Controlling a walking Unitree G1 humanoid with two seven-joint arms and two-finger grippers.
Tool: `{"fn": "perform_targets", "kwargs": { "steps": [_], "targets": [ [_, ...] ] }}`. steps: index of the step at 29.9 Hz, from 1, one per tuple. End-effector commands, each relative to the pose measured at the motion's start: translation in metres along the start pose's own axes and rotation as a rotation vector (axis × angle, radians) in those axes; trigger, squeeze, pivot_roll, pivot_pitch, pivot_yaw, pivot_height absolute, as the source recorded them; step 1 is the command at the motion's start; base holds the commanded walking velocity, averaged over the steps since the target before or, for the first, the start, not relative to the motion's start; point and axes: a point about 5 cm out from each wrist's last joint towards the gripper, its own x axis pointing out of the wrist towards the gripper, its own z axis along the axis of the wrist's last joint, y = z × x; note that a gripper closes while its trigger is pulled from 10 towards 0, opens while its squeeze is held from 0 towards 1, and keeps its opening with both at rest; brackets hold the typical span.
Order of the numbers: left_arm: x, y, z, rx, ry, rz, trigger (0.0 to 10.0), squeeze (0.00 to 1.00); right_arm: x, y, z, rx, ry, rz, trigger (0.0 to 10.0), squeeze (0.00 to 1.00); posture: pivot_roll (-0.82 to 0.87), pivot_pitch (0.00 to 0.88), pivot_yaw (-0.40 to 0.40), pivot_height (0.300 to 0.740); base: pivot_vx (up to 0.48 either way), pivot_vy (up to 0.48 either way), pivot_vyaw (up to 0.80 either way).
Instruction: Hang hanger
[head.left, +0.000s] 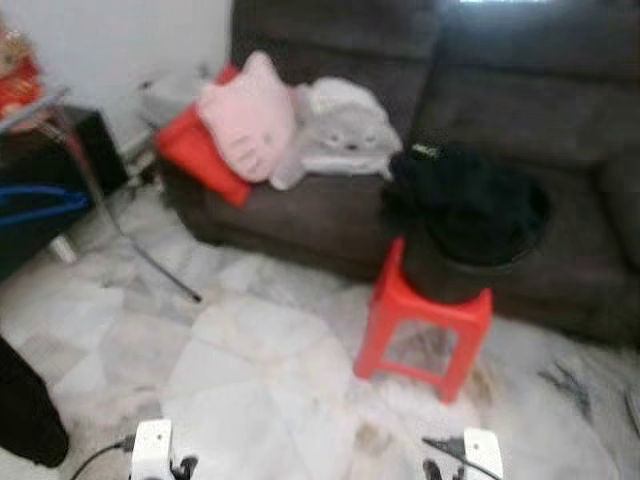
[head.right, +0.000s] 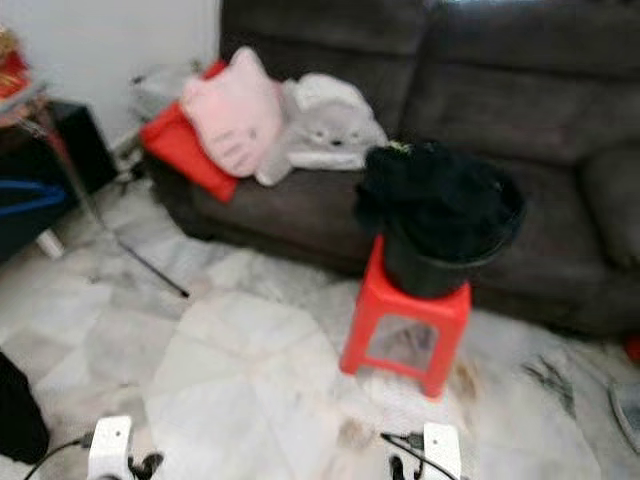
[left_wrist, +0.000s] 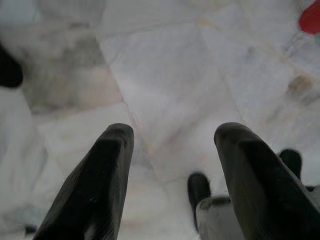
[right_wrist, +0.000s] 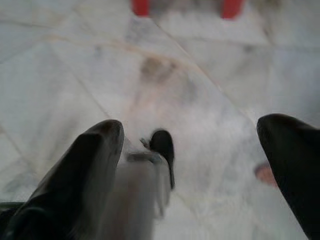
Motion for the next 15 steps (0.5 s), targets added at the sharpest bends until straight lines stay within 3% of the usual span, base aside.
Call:
{"fn": "perform_targets", "kwargs": {
  "steps": [1,15],
  "targets": [
    [-0.0014,0.0037,-0.0052,-0.005,0.021,0.012,10.0,0.00,0.0012,0.0039,0.0037,0.006,-0.011,0.009,10.0,0.00,-0.06,0.000,0.052,0.740,0.000,0.000,-0.66],
    [-0.0011,0.0030,-0.0039,0.001,0.018,0.002,10.0,0.00,0.0015,0.0037,0.0048,0.009,-0.014,0.005,10.0,0.00,-0.06,0.000,0.052,0.740,0.000,0.000,-0.65]
  ]
}}
